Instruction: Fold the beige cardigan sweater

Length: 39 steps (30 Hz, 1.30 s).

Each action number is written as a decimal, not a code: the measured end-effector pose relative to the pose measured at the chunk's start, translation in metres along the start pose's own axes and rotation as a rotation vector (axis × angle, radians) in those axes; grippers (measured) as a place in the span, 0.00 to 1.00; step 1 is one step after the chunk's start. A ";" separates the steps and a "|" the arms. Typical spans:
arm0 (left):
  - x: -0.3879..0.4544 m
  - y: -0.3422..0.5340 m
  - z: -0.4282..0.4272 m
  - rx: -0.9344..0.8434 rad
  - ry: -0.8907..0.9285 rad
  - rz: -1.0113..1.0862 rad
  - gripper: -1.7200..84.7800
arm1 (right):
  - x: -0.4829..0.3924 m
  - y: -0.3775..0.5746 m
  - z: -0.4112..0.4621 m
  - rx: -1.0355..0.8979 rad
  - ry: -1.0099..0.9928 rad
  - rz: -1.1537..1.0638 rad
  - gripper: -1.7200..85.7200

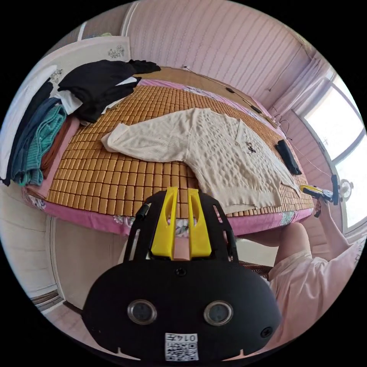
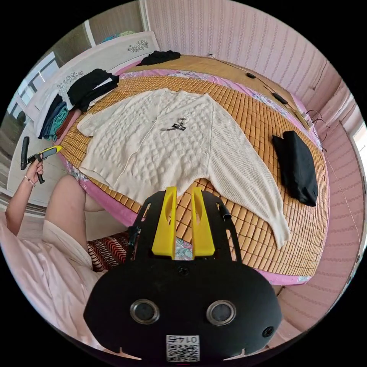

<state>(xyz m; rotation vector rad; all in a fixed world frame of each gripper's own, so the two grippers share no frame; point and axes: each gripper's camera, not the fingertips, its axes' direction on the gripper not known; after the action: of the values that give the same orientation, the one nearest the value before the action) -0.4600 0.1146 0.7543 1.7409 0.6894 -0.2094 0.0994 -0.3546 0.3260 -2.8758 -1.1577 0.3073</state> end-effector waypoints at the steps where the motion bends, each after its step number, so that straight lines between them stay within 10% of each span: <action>1: -0.013 0.000 -0.005 0.008 -0.011 -0.014 0.08 | -0.025 -0.027 0.004 0.020 -0.034 -0.062 0.09; 14: -0.185 -0.136 -0.022 0.089 -0.134 -0.081 0.09 | -0.330 -0.252 0.097 -0.004 -0.197 -0.734 0.10; 20: -0.233 -0.168 0.007 -0.076 -0.103 -0.042 0.06 | -0.389 -0.296 0.133 -0.053 -0.252 -0.788 0.10; 27: -0.298 -0.080 -0.083 0.230 -0.092 -0.293 0.06 | -0.426 -0.326 0.143 -0.010 -0.293 -0.848 0.10; 39: -0.346 -0.060 -0.095 0.170 -0.070 -0.353 0.10 | -0.521 -0.371 0.166 0.012 -0.188 -0.964 0.14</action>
<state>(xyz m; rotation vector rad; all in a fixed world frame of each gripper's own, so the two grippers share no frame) -0.7927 0.0952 0.8993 1.7523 0.9476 -0.5843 -0.5529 -0.4527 0.2895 -1.9533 -2.3303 0.5125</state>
